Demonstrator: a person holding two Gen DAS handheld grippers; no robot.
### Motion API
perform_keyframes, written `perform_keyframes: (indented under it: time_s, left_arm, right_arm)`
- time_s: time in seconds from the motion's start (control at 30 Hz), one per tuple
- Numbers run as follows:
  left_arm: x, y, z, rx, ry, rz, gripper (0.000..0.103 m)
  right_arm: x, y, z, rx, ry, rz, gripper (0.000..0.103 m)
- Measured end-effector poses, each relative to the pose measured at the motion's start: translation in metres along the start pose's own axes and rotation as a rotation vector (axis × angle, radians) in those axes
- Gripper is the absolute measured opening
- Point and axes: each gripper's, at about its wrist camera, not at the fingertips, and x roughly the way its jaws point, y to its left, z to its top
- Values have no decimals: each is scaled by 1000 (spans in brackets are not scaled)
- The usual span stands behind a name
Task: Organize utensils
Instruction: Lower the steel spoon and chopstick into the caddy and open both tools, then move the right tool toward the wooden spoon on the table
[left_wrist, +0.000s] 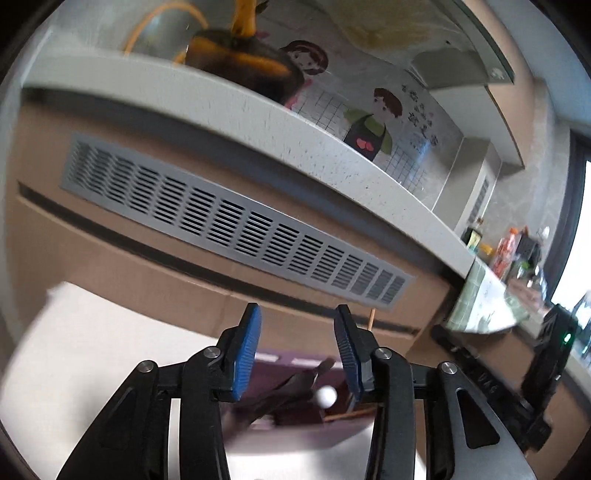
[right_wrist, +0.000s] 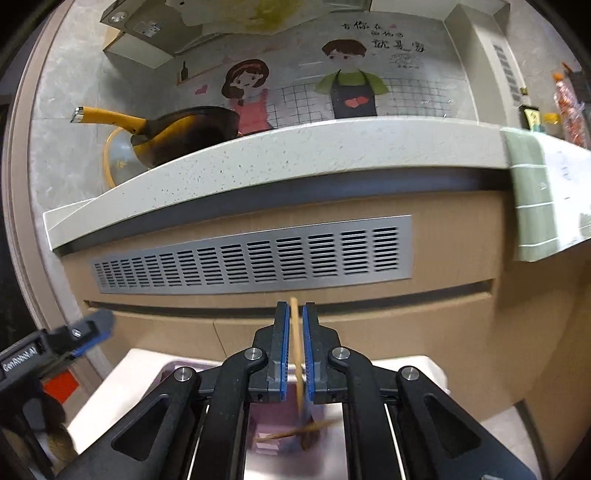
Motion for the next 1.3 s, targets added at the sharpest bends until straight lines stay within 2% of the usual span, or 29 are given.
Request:
perform_keyframes:
  time_s: [0.13, 0.23, 0.37, 0.53, 0.6, 0.7, 0.83, 0.97, 1.2, 1.3]
  left_arm:
    - [-42, -8, -18, 81, 45, 86, 42]
    - [-68, -7, -41, 125, 104, 142, 42]
    - [-90, 6, -77, 142, 213, 211, 42]
    - [-102, 20, -120, 154, 337, 241, 42]
    - [-105, 23, -134, 194, 369, 271, 42]
    - [-106, 26, -140, 215, 389, 295, 42]
    - [-107, 34, -135, 166, 393, 309, 42]
    - [-104, 28, -140, 172, 424, 281, 42]
    - [-95, 16, -150, 206, 470, 256, 42]
    - [-96, 15, -151, 215, 478, 258, 42]
  right_arm:
    - [-41, 10, -13, -83, 33, -37, 8]
    - [-60, 16, -27, -126, 99, -8, 10]
    - [-79, 24, -65, -187, 219, 48, 19]
    - [-77, 37, -115, -276, 362, 26, 19]
    - [-72, 42, -136, -316, 430, 5, 19]
    - [-69, 44, -152, -337, 475, -9, 19]
    - [-75, 47, -156, -287, 501, 121, 19]
    - [-65, 53, -162, -240, 604, 229, 19]
    - [-51, 72, -169, -204, 631, 267, 19]
    - [-46, 75, -168, -234, 611, 201, 19]
